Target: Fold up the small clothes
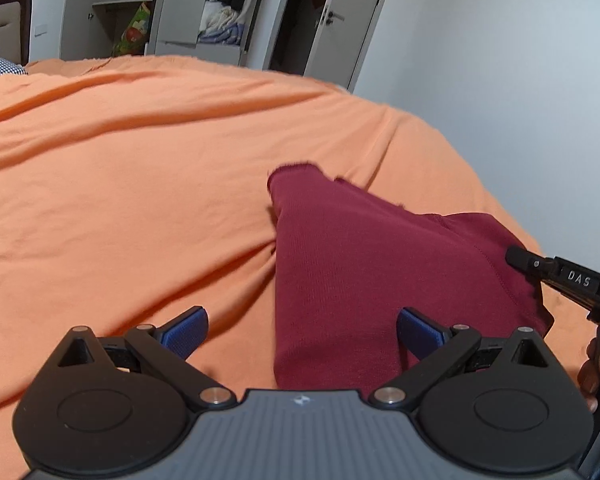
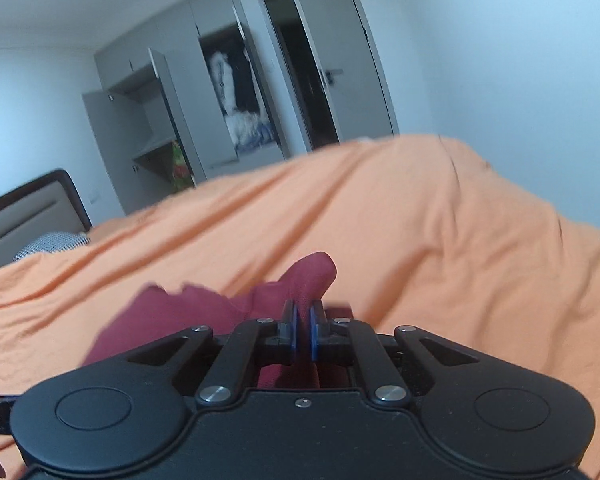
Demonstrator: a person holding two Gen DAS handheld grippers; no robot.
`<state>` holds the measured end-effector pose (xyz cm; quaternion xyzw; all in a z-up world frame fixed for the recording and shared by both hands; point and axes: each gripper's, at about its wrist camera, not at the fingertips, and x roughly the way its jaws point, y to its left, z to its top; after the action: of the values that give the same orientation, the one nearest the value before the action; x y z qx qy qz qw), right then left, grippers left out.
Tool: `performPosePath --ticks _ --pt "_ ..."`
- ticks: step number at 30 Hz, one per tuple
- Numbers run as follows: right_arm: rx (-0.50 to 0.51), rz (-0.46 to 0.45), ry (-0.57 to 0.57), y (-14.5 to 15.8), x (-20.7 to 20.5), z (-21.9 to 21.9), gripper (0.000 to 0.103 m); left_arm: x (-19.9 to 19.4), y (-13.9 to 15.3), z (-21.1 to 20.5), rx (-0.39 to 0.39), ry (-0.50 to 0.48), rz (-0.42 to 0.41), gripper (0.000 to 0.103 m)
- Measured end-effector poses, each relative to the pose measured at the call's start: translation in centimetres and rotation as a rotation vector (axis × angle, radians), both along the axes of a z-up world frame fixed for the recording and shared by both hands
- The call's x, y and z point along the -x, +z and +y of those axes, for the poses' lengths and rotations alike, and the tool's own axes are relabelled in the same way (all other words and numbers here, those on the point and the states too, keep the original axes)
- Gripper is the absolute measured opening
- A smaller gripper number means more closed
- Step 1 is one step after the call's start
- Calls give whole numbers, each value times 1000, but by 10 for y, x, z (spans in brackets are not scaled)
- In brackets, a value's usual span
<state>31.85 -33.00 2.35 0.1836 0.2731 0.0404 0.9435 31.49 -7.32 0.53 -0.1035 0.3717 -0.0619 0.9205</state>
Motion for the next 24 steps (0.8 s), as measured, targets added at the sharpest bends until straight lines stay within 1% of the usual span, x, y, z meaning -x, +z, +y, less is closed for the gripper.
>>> performPosePath --ticks 4,6,8,10,11,13,14,16,17,19,20,22,24 --pt "8 57 -15 -26 -4 4 7 1 -12 1 0 1 37 102" --pt "9 64 -17 -32 -4 6 8 1 -12 4 9 0 39 103" --pt "24 61 -15 -30 -4 9 13 2 -9 6 17 3 33 103" --pt "43 55 -19 -29 -2 10 27 2 -5 6 13 10 20 103" --pt "49 50 -23 -26 0 10 31 2 -3 6 11 14 14 103" --pt "63 46 -33 -24 5 9 48 4 -2 8 9 22 8 103" --pt "68 41 -34 -22 8 9 52 4 -1 6 8 25 6 103" --pt "83 27 -35 -20 19 11 68 6 -1 6 4 30 3 103" --pt "91 16 -31 -18 27 13 71 6 -1 6 2 31 1 103" --pt "105 -6 -11 -14 43 18 83 10 -1 7 -4 32 -1 103" --pt "112 -12 2 -13 50 21 86 10 -2 8 -6 31 1 103" --pt "138 -7 24 -15 61 30 96 12 -5 8 -8 29 8 103" --pt "166 12 32 -19 68 38 101 12 -9 9 -5 28 21 102"
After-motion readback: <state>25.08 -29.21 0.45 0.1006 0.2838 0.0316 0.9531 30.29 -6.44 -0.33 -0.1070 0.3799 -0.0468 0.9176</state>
